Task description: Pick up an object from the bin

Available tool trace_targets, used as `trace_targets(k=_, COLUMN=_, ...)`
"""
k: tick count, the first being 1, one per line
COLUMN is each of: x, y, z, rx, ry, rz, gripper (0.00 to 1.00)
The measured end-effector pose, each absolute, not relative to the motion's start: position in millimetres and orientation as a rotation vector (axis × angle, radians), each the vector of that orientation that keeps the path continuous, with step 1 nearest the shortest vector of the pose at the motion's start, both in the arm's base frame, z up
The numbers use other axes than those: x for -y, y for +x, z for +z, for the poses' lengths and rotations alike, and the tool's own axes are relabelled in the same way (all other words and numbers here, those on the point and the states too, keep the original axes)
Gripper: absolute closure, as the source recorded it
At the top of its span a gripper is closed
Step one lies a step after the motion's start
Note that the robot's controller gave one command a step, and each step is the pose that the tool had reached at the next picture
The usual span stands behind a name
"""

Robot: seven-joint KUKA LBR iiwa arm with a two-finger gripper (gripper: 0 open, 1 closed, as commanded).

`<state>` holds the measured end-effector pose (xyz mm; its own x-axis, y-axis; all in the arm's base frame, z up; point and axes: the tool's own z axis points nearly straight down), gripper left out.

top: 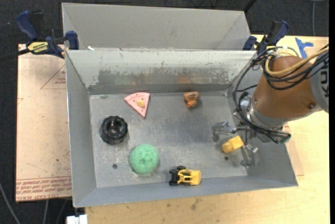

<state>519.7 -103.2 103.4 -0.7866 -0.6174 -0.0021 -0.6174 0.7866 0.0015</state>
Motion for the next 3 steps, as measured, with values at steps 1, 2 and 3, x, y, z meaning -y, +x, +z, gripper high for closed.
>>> trace_targets(k=1, x=133, y=542.9, z=128, rx=-2.939, ry=-1.097, rz=-0.001, gripper=0.0)
trace_targets(k=2, x=136, y=530.0, z=137, rx=-2.947, ry=-1.082, rz=0.002, gripper=0.0)
trace_targets(k=3, x=128, y=519.9, z=103, rx=-2.899, ry=-1.194, rz=-0.002, gripper=0.0)
